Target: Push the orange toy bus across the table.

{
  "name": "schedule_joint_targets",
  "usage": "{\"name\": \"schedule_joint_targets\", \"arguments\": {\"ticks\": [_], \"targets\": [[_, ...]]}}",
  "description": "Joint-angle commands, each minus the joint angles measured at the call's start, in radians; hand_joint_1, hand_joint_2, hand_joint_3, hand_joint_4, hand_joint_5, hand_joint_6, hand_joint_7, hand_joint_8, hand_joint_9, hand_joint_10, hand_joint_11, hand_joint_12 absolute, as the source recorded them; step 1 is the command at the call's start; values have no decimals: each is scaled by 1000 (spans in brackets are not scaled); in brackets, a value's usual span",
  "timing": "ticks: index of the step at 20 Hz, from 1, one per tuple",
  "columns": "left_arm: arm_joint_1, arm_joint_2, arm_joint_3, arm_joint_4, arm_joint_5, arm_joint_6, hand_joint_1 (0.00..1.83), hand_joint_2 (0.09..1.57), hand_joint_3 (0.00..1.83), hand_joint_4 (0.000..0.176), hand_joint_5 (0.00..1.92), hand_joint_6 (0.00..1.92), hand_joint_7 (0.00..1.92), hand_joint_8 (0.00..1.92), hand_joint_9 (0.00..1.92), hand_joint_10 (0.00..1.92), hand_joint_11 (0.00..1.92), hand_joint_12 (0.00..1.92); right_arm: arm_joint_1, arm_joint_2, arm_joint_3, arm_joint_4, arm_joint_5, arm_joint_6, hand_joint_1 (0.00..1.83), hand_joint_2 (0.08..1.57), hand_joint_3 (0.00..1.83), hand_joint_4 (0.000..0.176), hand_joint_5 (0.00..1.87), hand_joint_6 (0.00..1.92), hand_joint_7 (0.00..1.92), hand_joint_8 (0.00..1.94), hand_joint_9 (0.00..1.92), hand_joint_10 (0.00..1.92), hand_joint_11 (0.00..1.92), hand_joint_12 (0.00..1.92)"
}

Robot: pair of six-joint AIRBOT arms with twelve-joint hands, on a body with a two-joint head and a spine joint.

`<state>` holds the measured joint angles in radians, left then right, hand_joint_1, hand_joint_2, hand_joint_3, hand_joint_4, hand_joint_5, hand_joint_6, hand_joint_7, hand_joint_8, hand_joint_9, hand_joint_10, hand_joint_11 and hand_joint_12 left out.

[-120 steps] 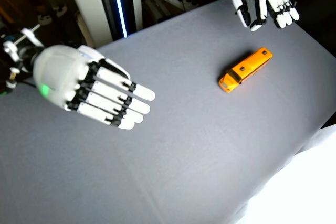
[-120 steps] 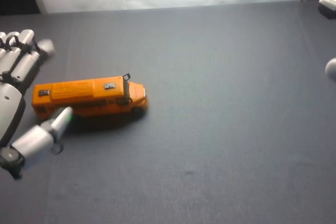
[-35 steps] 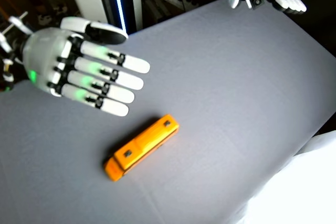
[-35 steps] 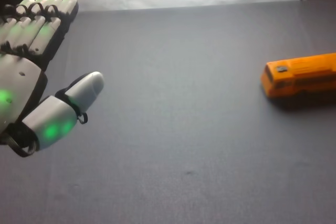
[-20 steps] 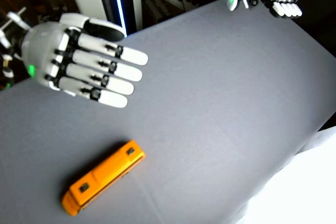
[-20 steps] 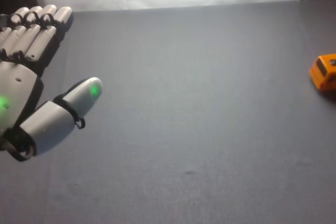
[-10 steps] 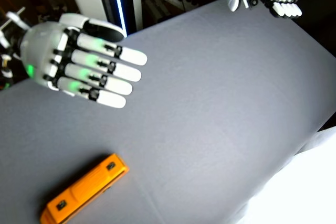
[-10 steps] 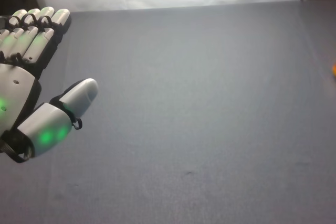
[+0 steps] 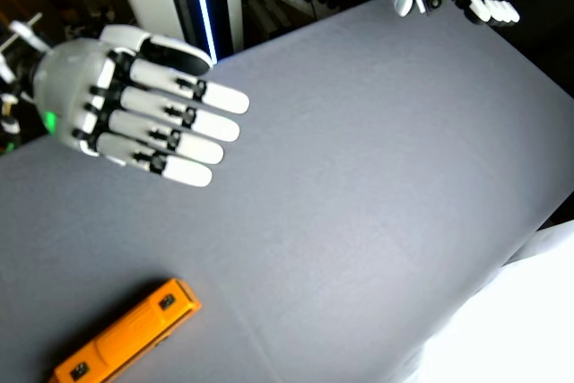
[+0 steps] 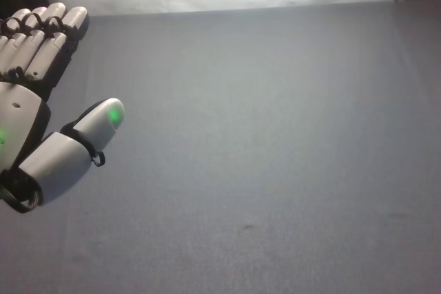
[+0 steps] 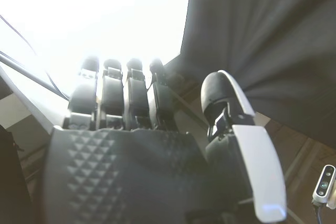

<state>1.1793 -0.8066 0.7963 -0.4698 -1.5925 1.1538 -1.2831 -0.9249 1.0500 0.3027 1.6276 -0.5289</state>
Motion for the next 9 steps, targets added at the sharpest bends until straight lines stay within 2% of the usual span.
{"name": "schedule_joint_targets", "arguments": {"ticks": [1, 2, 4, 6, 7, 8, 9], "targets": [[-2, -3, -6, 44, -138, 0, 0, 1382, 6, 0, 5, 0, 0, 0, 0, 0, 0, 0, 5, 4, 4, 7, 124, 4, 246, 1441, 4, 0, 231, 0, 202, 0, 138, 4, 0, 385], [1, -3, -7, 44, -140, 0, 0, 1379, 5, 0, 0, 0, 0, 0, 0, 0, 0, 0, 5, 5, 4, 7, 124, 4, 272, 1455, 5, 0, 223, 1, 180, 3, 93, 12, 0, 250], [1, -1, -6, 44, -140, 0, 0, 1384, 6, 0, 0, 0, 0, 0, 0, 0, 0, 0, 5, 5, 3, 7, 127, 4, 280, 1469, 4, 0, 204, 0, 156, 1, 64, 2, 0, 137], [0, 1, -8, 52, -141, 0, 0, 1387, 6, 0, 3, 1, 4, 2, 0, 0, 0, 0, 5, 6, -1, 5, 135, 4, 317, 1430, 0, 0, 233, 1, 194, 1, 111, 3, 0, 264], [0, 2, -9, 57, -141, -4, 0, 1395, 9, 0, 4, 1, 7, 3, 0, 0, 0, 0, 5, 8, -3, 3, 135, 4, 396, 1428, 2, 0, 272, 0, 223, 1, 158, 0, 0, 375], [0, 3, -9, 65, -142, -17, 0, 1432, 19, 0, 8, 2, 3, 1, 0, 0, 0, 0, 5, 9, -7, -1, 135, 4, 417, 1427, 2, 0, 271, 0, 219, 0, 160, 0, 0, 396], [0, 3, -8, 75, -142, -31, 127, 1460, 11, 0, 20, 1, 27, 4, 0, 0, 0, 0, 5, 11, -14, -5, 135, 4, 520, 1433, 1, 0, 223, 0, 184, 2, 137, 1, 0, 323]]}}
